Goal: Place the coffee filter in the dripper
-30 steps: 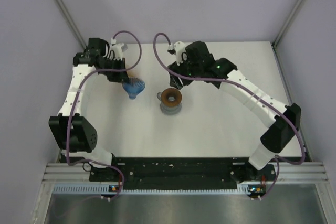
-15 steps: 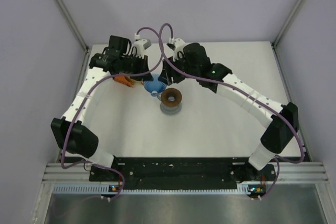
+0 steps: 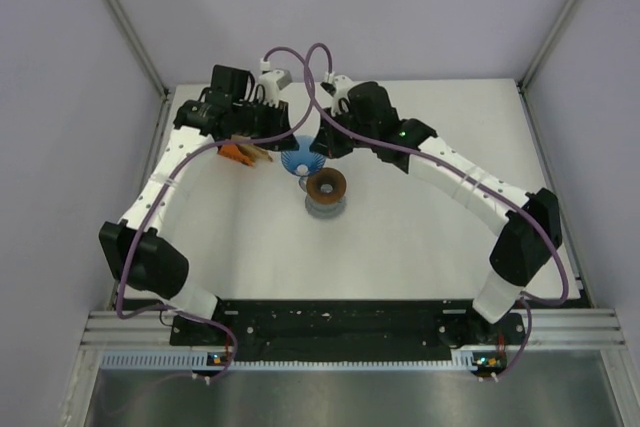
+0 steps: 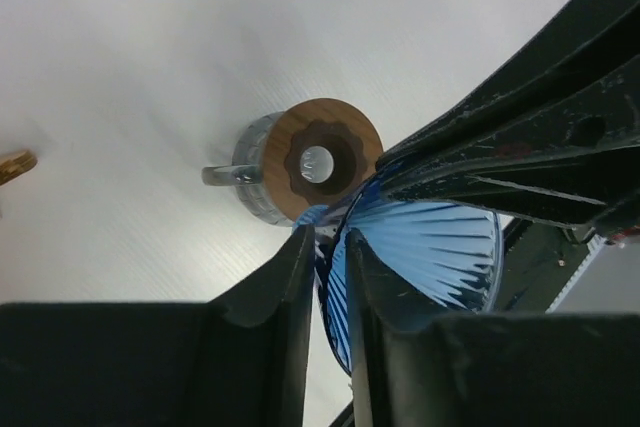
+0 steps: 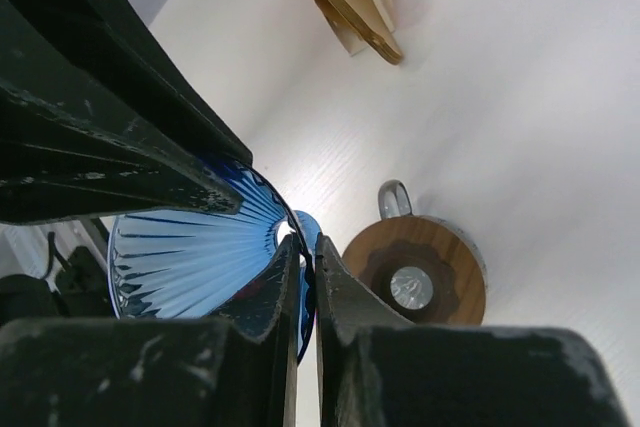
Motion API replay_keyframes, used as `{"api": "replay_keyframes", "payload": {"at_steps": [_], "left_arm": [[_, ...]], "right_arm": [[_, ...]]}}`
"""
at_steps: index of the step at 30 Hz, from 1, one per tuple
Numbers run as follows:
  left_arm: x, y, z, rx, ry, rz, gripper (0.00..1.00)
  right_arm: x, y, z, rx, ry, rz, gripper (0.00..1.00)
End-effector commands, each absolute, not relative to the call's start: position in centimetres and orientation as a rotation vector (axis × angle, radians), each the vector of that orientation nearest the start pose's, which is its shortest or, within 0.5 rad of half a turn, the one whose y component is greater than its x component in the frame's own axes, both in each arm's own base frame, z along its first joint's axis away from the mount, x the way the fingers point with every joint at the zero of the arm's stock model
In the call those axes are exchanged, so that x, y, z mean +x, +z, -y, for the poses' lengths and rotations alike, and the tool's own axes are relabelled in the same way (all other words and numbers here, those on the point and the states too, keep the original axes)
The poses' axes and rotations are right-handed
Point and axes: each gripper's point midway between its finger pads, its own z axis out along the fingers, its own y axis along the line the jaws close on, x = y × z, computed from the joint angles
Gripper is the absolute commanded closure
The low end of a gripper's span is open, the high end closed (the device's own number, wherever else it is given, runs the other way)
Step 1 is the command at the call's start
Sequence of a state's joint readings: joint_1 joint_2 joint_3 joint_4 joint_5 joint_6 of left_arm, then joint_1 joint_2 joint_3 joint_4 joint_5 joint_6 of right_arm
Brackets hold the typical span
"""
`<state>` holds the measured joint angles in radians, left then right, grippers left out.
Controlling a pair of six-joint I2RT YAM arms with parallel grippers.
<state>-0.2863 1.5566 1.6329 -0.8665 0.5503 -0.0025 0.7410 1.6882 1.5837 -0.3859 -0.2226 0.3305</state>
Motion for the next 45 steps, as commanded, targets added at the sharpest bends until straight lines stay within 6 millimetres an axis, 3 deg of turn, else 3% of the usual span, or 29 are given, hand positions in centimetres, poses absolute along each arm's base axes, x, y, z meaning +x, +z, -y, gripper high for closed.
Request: {"api": "replay_keyframes", "payload": {"at_steps": [1, 2, 4, 8, 11, 15, 21, 25, 31, 35, 45], "left_arm": [[34.5, 30.7, 21.5, 0.644, -0.910, -2.119, 0.59], [34.9, 30.8, 21.3, 0.635, -0.891, -2.117, 0.48], [35.8, 31.1, 20.9, 0.624, -0.846, -2.102, 0.39], [38.6, 31.4, 19.9, 0.560, -0.760, -2.068, 0.37], [40.9, 29.6, 19.8, 0.531, -0.722, -2.088, 0.38], [43.5, 24.8, 20.2, 0.524, -0.707, -2.183, 0.51], [45.4, 18.1, 21.7, 0.582, -0.764, -2.341, 0.79], [44.7, 15.3, 22.8, 0.633, -0.798, -2.396, 0.96], [41.6, 12.4, 23.1, 0.667, -0.848, -2.502, 0.97], [39.2, 10.3, 21.7, 0.666, -0.814, -2.571, 0.98], [36.2, 10.2, 20.6, 0.692, -0.814, -2.653, 0.99]], "right_arm": [[33.1, 27.4, -35.6, -0.626, 0.860, -2.038, 1.00], [33.1, 28.1, -35.1, -0.617, 0.850, -2.023, 1.00], [33.3, 28.7, -34.0, -0.599, 0.822, -2.012, 1.00], [33.7, 29.8, -30.9, -0.539, 0.767, -1.997, 1.00], [34.4, 29.8, -27.7, -0.469, 0.723, -2.000, 1.00], [34.6, 29.6, -23.4, -0.389, 0.663, -2.007, 1.00], [34.2, 29.7, -19.8, -0.348, 0.584, -2.014, 1.00], [33.9, 29.9, -18.7, -0.336, 0.565, -2.007, 1.00], [33.8, 29.8, -18.0, -0.330, 0.545, -2.017, 1.00], [33.7, 29.7, -18.2, -0.343, 0.558, -2.019, 1.00], [33.2, 29.7, -18.9, -0.394, 0.595, -2.014, 1.00]]}}
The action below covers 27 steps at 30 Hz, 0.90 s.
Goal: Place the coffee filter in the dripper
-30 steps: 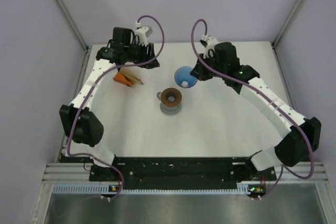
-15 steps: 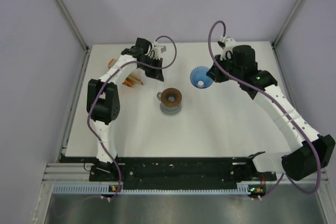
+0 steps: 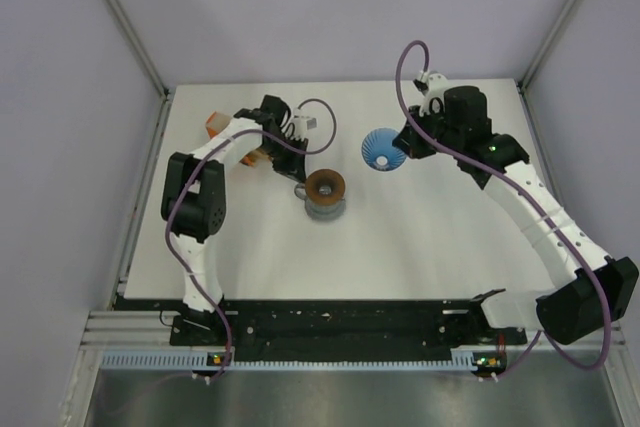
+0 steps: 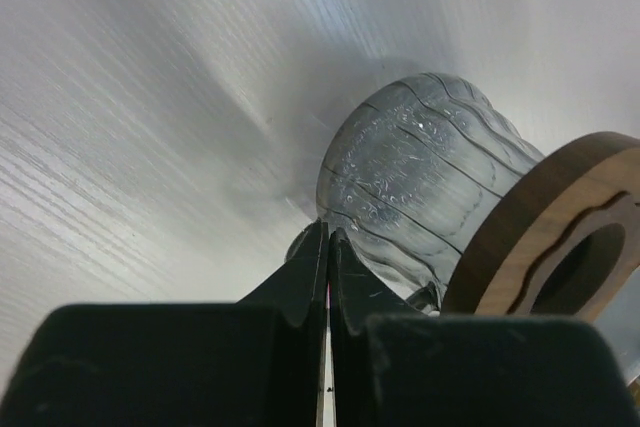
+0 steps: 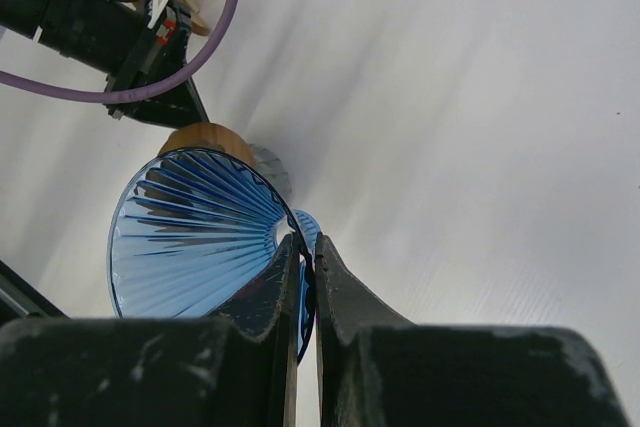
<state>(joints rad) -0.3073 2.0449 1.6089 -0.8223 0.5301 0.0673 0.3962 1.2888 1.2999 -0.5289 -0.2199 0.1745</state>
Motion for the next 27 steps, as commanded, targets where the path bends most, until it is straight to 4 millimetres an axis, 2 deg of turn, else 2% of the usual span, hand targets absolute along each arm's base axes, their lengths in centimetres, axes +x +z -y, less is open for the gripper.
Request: {"api": "replay_keyframes", "payload": {"at_steps": [1, 6, 8, 13, 17, 19, 22, 25, 27], "left_arm": [[35.7, 10.2, 20.4, 0.696, -0.814, -2.663, 0.99], [33.1, 10.2, 19.8, 0.716, -0.843, -2.694, 0.99], [32.9, 10.6, 19.4, 0.705, -0.820, -2.691, 0.98], [35.8, 13.4, 17.4, 0.605, -0.637, -2.640, 0.90], [38.4, 17.4, 15.2, 0.419, -0.609, -2.569, 0.72], [38.7, 19.3, 14.7, 0.351, -0.618, -2.537, 0.63], [37.9, 21.9, 15.5, 0.322, -0.697, -2.477, 0.48], [36.8, 23.8, 17.1, 0.302, -0.843, -2.424, 0.40], [36.0, 24.5, 17.9, 0.297, -0.906, -2.407, 0.39]], "right_arm": [[33.1, 29.7, -18.9, -0.398, 0.601, -2.013, 1.00], [32.8, 29.0, -20.0, -0.424, 0.665, -2.035, 1.00], [32.8, 28.9, -21.1, -0.441, 0.680, -2.035, 1.00], [32.8, 28.5, -25.9, -0.567, 0.698, -2.027, 1.00], [33.1, 27.8, -29.4, -0.638, 0.774, -2.036, 1.00], [33.5, 27.2, -30.8, -0.654, 0.801, -2.046, 1.00], [34.1, 26.0, -32.7, -0.683, 0.814, -2.068, 1.00], [34.5, 24.8, -33.9, -0.698, 0.830, -2.095, 1.00], [34.9, 23.8, -34.1, -0.692, 0.823, -2.120, 1.00]]}}
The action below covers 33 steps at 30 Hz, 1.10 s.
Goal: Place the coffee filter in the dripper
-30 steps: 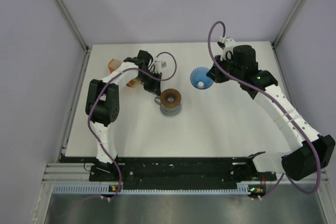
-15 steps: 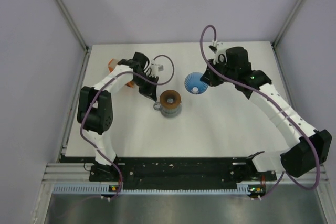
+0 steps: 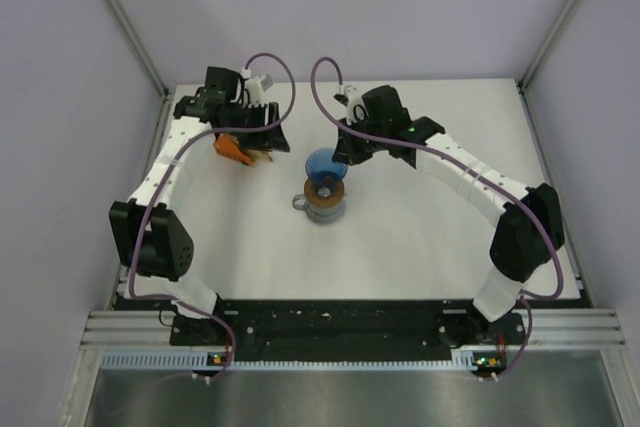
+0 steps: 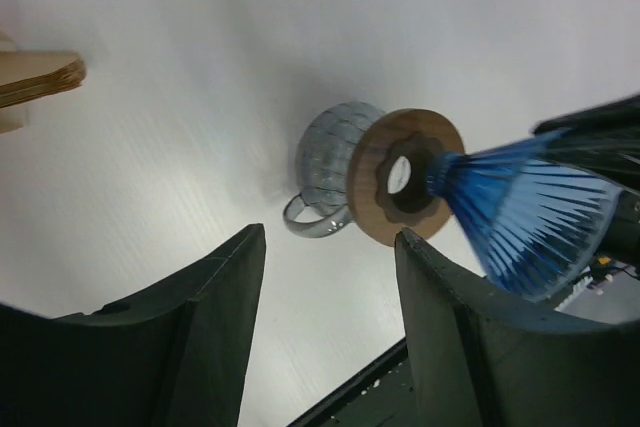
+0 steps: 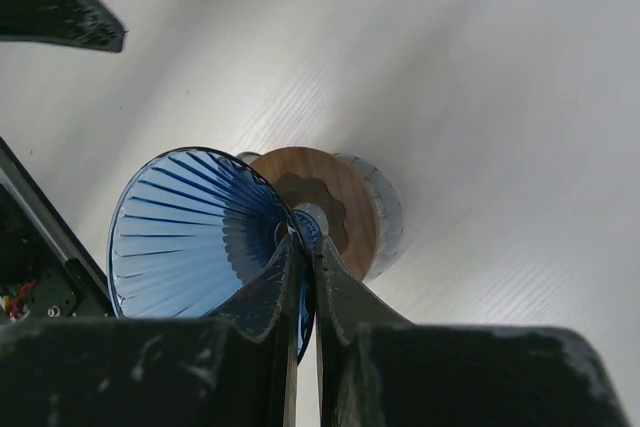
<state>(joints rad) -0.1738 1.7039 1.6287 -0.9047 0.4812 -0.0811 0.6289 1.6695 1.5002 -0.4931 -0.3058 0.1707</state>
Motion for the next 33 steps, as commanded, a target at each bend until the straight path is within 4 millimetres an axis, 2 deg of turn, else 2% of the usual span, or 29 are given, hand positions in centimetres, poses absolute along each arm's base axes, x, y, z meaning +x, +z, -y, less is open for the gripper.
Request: {"api": "replay_keyframes", "payload": {"at_steps": [1, 7, 12, 17, 20, 23, 28, 33], "left_arm": [[35.8, 24.8, 18.2, 0.295, -0.923, -2.401, 0.39], [33.8, 24.9, 21.2, 0.355, -1.013, -2.380, 0.39], [33.5, 22.2, 21.7, 0.342, -0.982, -2.448, 0.42], [33.1, 19.7, 22.1, 0.318, -0.962, -2.496, 0.54], [33.2, 19.1, 22.3, 0.311, -0.945, -2.513, 0.69], [33.1, 18.4, 22.3, 0.303, -0.943, -2.535, 0.77], [32.9, 17.3, 22.4, 0.295, -0.951, -2.569, 1.00], [32.7, 15.8, 22.2, 0.280, -0.934, -2.614, 1.00]], "right_arm": [[35.0, 23.4, -34.1, -0.694, 0.817, -2.127, 1.00], [35.0, 21.6, -35.0, -0.718, 0.854, -2.159, 1.00], [34.9, 20.7, -35.1, -0.717, 0.863, -2.180, 1.00], [34.6, 19.6, -35.0, -0.721, 0.859, -2.198, 1.00], [34.5, 18.7, -35.1, -0.736, 0.858, -2.204, 1.00], [34.5, 17.7, -34.9, -0.743, 0.845, -2.223, 1.00], [34.5, 16.2, -34.3, -0.733, 0.802, -2.255, 1.00], [34.0, 14.1, -33.8, -0.735, 0.785, -2.310, 1.00]]}}
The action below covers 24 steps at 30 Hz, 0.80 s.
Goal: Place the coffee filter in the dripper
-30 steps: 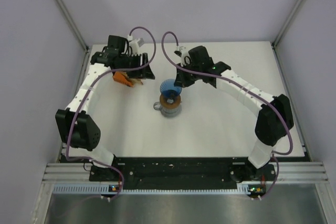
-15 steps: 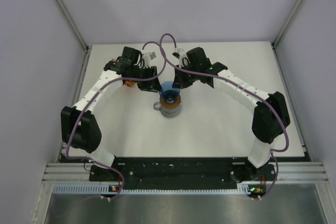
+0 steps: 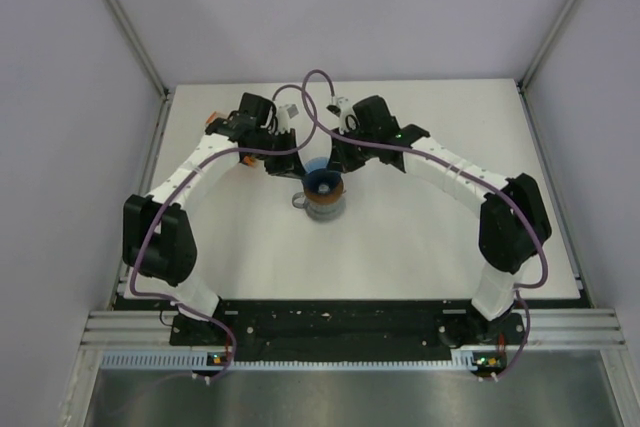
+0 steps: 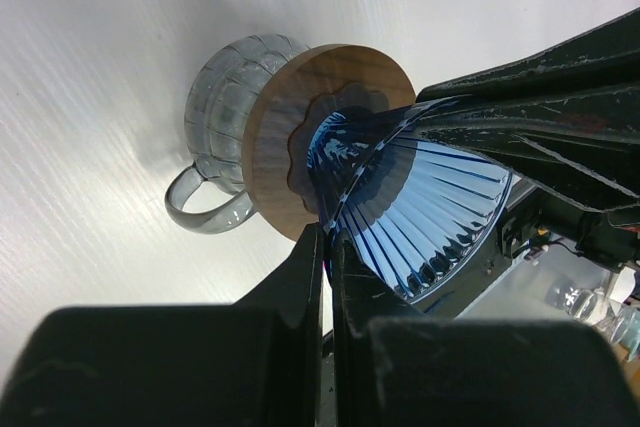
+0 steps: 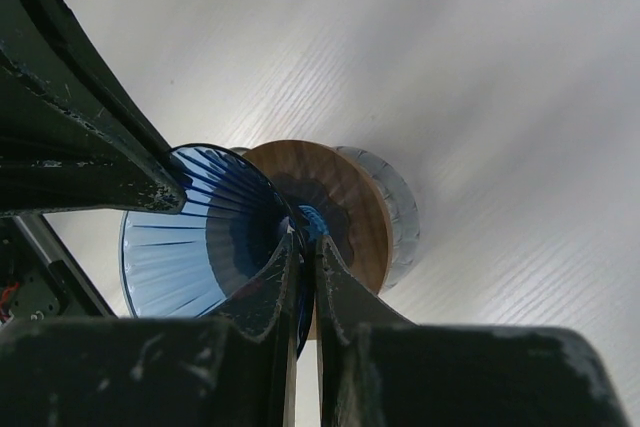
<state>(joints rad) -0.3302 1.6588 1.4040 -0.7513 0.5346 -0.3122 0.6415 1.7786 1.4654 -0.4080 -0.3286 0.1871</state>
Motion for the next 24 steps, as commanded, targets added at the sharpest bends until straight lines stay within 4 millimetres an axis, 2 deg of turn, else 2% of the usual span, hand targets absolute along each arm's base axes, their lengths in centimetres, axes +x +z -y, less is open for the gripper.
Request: {"api": "replay_keyframes", "payload": {"at_steps": [1, 8, 15, 20, 22, 24], "left_arm": [[32.6, 15.2, 22.1, 0.275, -0.931, -2.630, 1.00], [32.1, 13.3, 22.1, 0.299, -0.899, -2.695, 1.00], [31.7, 10.5, 21.3, 0.302, -0.841, -2.795, 1.00], [31.2, 8.4, 20.1, 0.325, -0.748, -2.847, 1.00], [31.1, 8.7, 20.2, 0.334, -0.765, -2.843, 1.00], [31.8, 10.2, 20.7, 0.353, -0.790, -2.798, 1.00]], "right_arm": [[33.9, 13.4, -33.6, -0.738, 0.776, -2.325, 1.00], [32.6, 9.1, -32.4, -0.696, 0.797, -2.417, 1.00], [31.5, 6.0, -31.4, -0.678, 0.778, -2.486, 1.00], [31.4, 6.3, -31.2, -0.673, 0.763, -2.480, 1.00], [31.6, 6.9, -31.5, -0.677, 0.775, -2.470, 1.00], [31.9, 8.0, -32.0, -0.683, 0.794, -2.449, 1.00]]}}
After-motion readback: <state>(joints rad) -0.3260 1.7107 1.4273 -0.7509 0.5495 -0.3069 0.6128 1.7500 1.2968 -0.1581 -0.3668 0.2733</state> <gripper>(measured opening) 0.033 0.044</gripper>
